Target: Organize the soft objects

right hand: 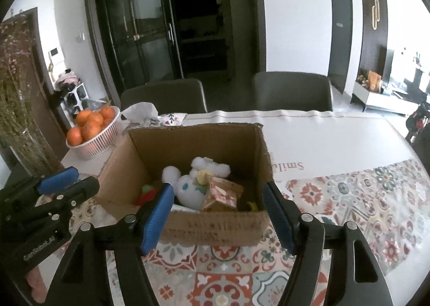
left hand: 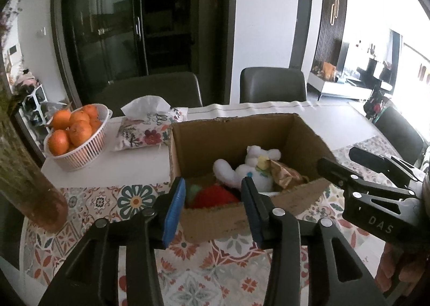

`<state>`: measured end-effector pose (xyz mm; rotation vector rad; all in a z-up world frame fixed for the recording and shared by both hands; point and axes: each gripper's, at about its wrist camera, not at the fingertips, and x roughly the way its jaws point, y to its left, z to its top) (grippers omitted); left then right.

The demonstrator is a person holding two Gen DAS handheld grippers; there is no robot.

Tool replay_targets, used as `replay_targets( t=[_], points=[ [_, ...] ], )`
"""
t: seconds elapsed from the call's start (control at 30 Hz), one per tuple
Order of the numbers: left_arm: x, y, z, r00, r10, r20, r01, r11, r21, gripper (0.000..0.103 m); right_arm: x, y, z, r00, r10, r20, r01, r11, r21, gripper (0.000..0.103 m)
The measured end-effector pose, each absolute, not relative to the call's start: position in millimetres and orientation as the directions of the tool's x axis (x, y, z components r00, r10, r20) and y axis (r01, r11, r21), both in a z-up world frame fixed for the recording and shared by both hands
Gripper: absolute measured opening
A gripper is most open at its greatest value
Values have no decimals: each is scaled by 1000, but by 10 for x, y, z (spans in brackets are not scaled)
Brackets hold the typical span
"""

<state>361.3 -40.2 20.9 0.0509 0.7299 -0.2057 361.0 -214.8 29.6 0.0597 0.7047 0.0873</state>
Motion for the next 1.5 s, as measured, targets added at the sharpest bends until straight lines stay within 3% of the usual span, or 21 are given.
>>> replay_targets(
  t=[0.37,0.6,0.7,1.17,1.5],
  points=[
    [2912,-358,446,781,-154,-606,183,983,-14,58,2900,-2124,562,807,78,-586,-50,997,63,70],
    [2494,-335,538,814,-134,-565,160,987,-3,68,2508,-2116,653,830,78,-553,-50,997,66,78],
    [2364,-319,567,826,-124,-550,149,989,2,77,2370,-2105,660,835,76,-544,-45,996,71,83],
    [1805,-193,588,885,-45,-463,82,995,59,103,1885,-2053,651,856,25,-517,-5,999,41,91],
    [1547,-137,558,891,-39,-452,72,996,58,103,1630,-2001,663,875,5,-485,2,1000,13,94]
  ],
)
